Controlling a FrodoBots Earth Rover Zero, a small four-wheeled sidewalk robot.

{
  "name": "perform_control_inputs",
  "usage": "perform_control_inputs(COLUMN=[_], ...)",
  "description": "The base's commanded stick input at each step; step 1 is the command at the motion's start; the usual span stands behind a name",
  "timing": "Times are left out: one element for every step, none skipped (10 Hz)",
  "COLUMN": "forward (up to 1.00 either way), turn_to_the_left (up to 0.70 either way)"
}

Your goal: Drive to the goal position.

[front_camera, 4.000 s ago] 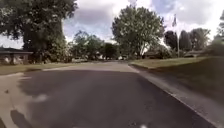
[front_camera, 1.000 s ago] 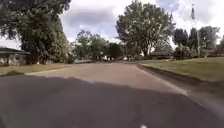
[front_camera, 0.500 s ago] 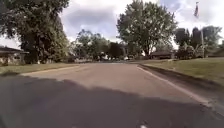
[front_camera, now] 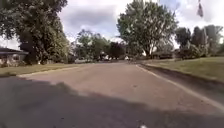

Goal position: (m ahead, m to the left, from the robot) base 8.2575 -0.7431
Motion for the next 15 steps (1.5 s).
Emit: perform_control_inputs(forward=[1.0,1.0,1.0,1.0,1.0,1.0,1.0,1.0,1.0,1.0,1.0,1.0,1.0,1.0,1.0], turn_to_the_left=[0.0,0.0,-0.08,-0.39,-0.39,-0.18,-0.05,0.0,0.0,0.0,0.0,0.0,0.0,0.0,0.0])
